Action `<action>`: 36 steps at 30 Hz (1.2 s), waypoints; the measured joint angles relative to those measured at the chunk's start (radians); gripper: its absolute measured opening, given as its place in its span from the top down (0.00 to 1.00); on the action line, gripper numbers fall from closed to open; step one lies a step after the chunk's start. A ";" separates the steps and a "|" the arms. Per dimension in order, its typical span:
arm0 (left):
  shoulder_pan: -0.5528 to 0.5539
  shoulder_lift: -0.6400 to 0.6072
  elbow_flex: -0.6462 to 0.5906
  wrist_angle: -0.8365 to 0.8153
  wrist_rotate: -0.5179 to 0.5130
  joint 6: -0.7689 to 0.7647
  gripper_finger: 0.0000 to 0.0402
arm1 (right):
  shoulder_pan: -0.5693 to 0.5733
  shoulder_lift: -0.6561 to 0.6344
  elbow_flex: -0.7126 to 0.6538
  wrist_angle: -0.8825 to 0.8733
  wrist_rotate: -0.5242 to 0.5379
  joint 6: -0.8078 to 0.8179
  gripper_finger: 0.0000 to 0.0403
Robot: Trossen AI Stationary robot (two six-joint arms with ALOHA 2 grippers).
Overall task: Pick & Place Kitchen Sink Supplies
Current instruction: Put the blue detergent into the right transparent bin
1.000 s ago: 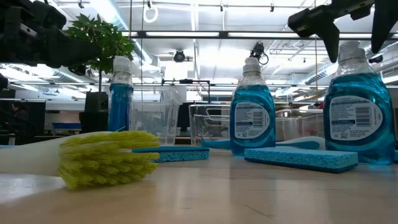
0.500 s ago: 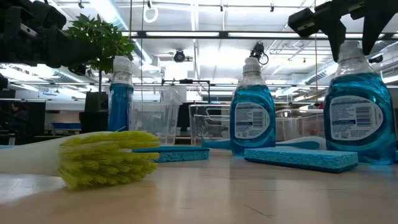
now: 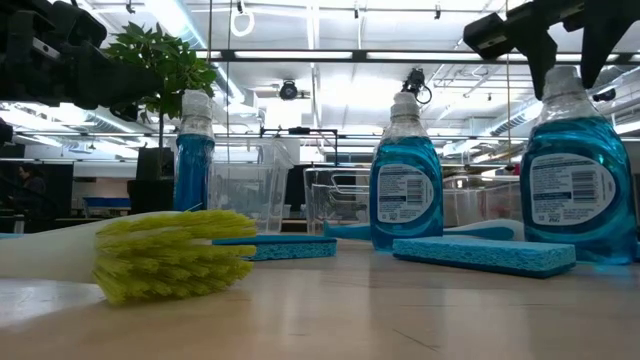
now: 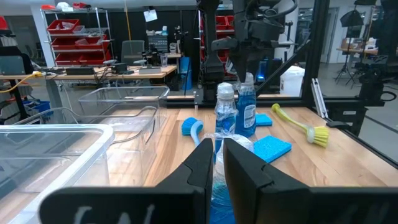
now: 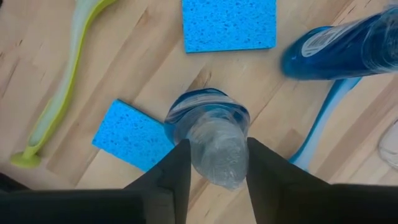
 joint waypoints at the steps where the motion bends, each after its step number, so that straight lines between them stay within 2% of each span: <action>1: 0.000 0.000 0.000 0.000 0.000 0.000 0.89 | 0.000 -0.002 0.001 -0.003 -0.001 0.000 0.71; 8: 0.000 0.000 0.000 0.000 0.000 0.000 0.89 | 0.000 -0.028 0.042 -0.040 -0.022 0.007 0.71; 20: 0.000 0.000 0.000 0.000 0.000 0.000 0.89 | -0.027 -0.033 0.190 -0.138 -0.029 0.024 0.71; 36: 0.000 0.000 0.000 0.000 0.000 0.000 0.89 | -0.185 -0.033 0.427 -0.311 0.005 0.030 0.71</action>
